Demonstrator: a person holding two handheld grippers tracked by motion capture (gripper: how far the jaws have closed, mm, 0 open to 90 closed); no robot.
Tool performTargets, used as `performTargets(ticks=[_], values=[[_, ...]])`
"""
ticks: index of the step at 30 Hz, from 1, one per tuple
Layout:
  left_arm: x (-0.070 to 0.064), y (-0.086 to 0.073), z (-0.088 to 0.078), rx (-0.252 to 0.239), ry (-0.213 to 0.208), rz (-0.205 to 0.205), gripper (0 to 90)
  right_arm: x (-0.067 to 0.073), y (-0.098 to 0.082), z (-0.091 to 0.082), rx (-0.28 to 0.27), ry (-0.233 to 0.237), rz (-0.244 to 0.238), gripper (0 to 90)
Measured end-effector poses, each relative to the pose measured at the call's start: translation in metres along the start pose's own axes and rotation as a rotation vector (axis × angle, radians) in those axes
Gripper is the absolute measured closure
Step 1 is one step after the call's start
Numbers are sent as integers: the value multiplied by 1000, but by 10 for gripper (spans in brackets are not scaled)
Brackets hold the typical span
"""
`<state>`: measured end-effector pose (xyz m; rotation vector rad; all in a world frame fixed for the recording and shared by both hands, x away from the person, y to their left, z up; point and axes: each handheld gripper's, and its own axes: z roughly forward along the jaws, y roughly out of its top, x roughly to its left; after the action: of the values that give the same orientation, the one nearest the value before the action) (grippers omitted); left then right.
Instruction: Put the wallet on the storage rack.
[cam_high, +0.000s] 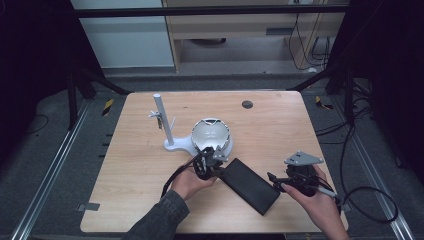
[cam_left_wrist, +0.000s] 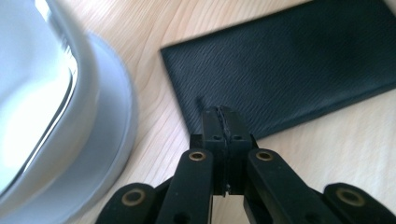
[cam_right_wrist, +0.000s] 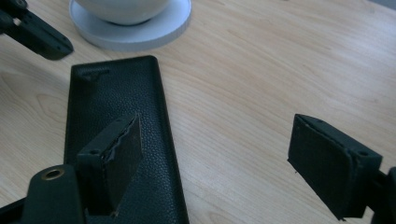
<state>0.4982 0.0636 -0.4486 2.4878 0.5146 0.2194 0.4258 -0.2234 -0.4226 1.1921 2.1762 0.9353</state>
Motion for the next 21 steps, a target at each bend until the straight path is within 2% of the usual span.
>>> performTargets(ticks=[7,14,21], values=[[10,-10,6,45,15,-9,900,-5,-2,2,2,-4,10,168],[12,-14,16,89,30,3,900,-7,-5,0,-1,-2,12,160],[11,-16,22,111,32,15,900,-10,-8,-1,-1,-6,18,155]])
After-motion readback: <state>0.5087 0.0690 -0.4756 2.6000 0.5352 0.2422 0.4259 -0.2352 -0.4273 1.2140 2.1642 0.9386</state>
